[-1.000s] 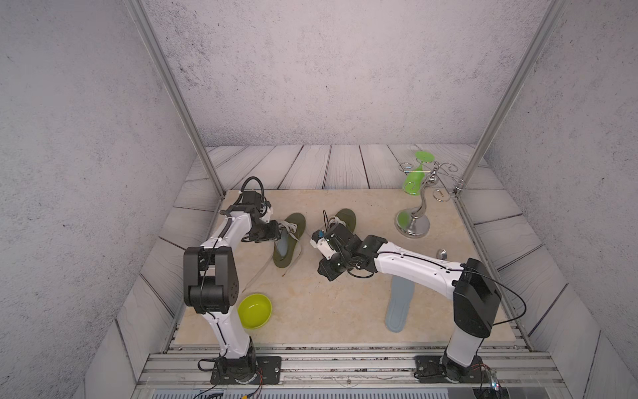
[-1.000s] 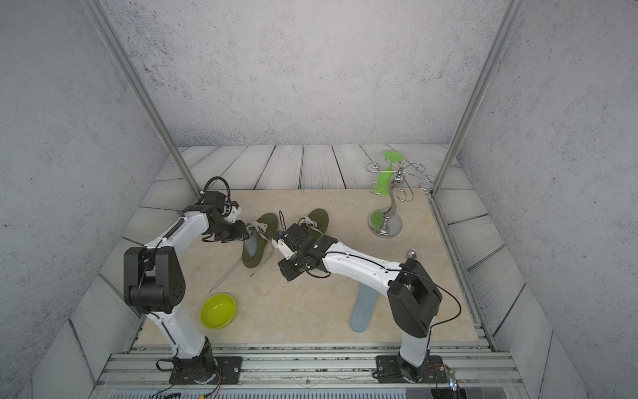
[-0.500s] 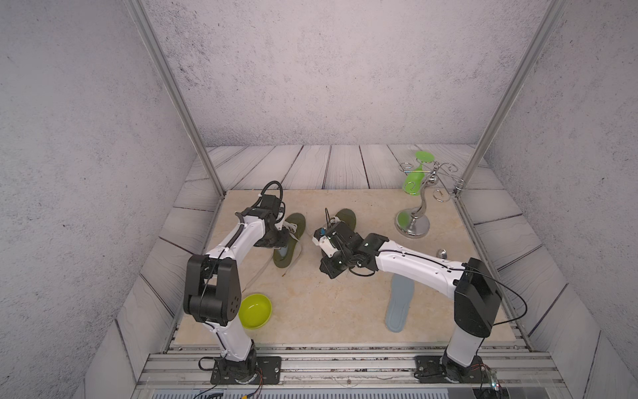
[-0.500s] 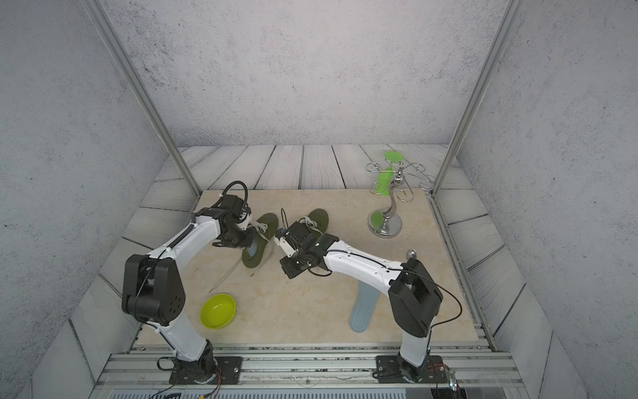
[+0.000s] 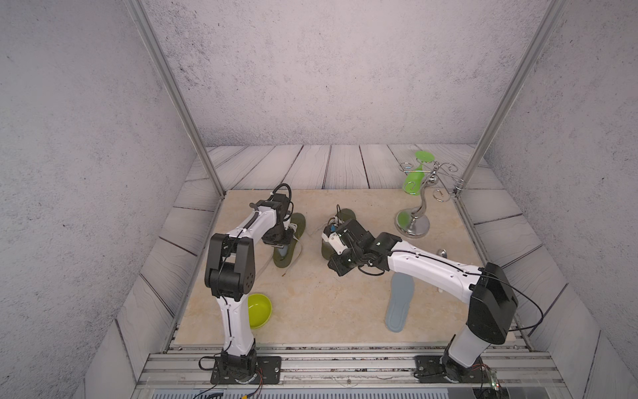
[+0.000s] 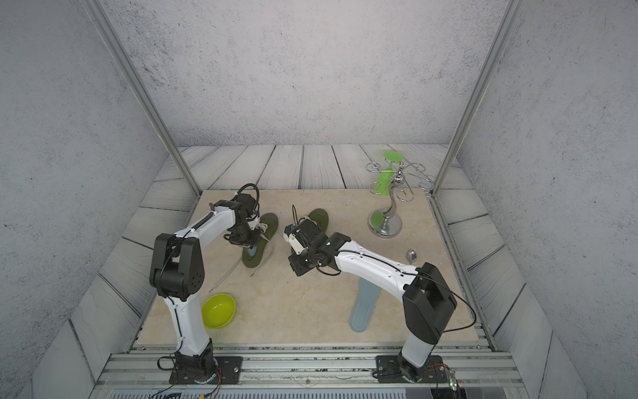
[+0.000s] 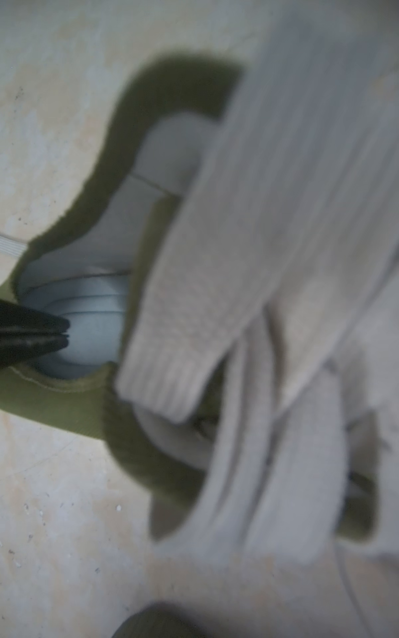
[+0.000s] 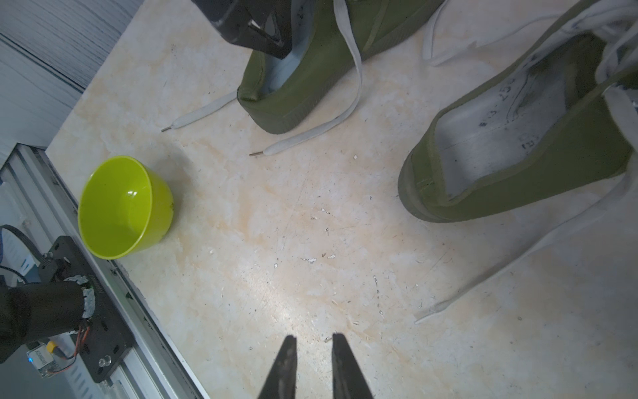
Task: Insert the insole into the shoe
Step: Adjust the insole in the shoe.
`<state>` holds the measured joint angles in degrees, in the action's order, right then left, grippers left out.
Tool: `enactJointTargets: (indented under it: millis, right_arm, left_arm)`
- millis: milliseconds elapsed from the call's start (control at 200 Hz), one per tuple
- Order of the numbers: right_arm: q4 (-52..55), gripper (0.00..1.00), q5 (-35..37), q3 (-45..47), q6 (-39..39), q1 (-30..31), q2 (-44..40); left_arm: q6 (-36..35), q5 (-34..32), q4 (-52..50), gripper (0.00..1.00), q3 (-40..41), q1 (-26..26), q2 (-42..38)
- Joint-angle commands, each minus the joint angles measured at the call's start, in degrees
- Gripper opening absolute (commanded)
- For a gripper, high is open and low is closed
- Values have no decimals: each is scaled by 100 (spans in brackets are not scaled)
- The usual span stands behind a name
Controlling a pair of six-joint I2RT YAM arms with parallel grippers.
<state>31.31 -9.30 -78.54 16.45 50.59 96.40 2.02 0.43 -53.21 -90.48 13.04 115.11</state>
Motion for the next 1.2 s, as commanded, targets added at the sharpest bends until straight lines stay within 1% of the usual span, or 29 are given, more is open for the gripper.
enactJointTargets:
  millis: [0,295,385,570,706,786,1006,1196]
  right_arm:
    - [35,21,51,126,-10,-32,-260]
    - [-28,21,-37,87,-17,-40,-185]
    - [-28,21,-44,84,-19,-40,-174]
    - [-20,21,-55,100,-19,-44,-183]
    - [24,20,-19,94,-35,-48,-205]
    - [41,20,7,102,-45,-49,-225]
    - [43,20,9,69,-71,-53,-186]
    - [0,20,-46,-3,-55,-55,-103]
  left_arm:
    - [-234,-251,-489,2,-125,100,66]
    - [-421,-521,-733,7,16,217,-92]
    - [-407,-657,-613,7,152,217,-218]
    - [-238,-332,134,10,514,217,-501]
    - [-150,30,517,14,663,217,-428]
    - [-158,159,483,14,650,217,-277]
    - [-285,-297,142,14,698,226,-345]
    - [-361,-315,-23,15,839,226,-463]
